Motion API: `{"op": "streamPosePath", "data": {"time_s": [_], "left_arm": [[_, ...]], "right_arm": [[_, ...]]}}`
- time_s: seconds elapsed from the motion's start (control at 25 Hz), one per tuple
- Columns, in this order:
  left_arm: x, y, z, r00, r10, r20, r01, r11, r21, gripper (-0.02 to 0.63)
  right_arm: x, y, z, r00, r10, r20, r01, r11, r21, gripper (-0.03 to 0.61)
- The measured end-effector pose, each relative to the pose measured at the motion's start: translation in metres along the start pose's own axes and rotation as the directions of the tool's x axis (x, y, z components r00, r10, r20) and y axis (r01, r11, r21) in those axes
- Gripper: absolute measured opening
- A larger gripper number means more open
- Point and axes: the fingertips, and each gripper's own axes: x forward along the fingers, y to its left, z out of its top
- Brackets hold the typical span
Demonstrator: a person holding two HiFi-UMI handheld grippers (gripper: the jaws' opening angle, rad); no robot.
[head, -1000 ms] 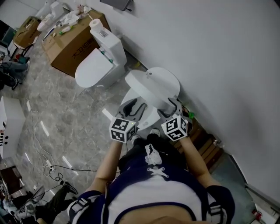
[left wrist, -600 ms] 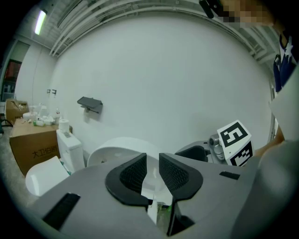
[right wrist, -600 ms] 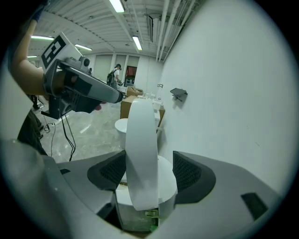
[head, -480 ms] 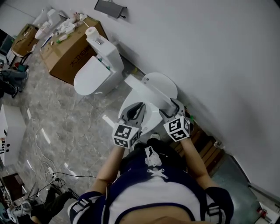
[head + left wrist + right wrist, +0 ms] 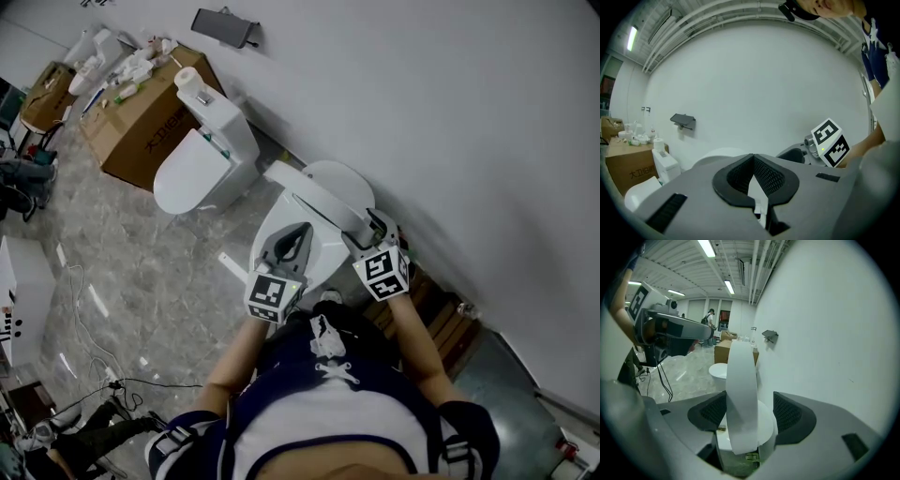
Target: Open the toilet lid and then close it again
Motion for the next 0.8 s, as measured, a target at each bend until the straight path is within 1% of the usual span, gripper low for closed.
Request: {"op": "streamPosePath", "data": {"time_s": [0.28,0.52,0.68,0.8], "left_arm": [[0.014,-0.008,0.005,1.000,-0.029,0.009,0.029,1.000,-0.002,0.006],[0.025,-0.003,0.006,1.000,-0.024,0.005,0.024,1.000,0.007,0.006],[0.032,0.007,0.011,1.000,-0.025,0.008,0.025,1.000,0.001,0.006],[0.037,0.020,0.017,1.000,-0.012,0.014,0.012,1.000,-0.005,0.006]], "right_arm": [[-0.002,-0.019,0.003,1.000,-0.018,0.015,0.018,1.000,0.023,0.276],[0.003,-0.039,-0.001,0.999,-0.034,0.021,0.032,0.998,0.061,0.276],[0.003,-0.055,0.002,0.998,-0.052,0.022,0.052,0.998,0.028,0.276],[0.005,-0.068,0.002,0.998,-0.070,0.005,0.069,0.997,0.021,0.276]]}}
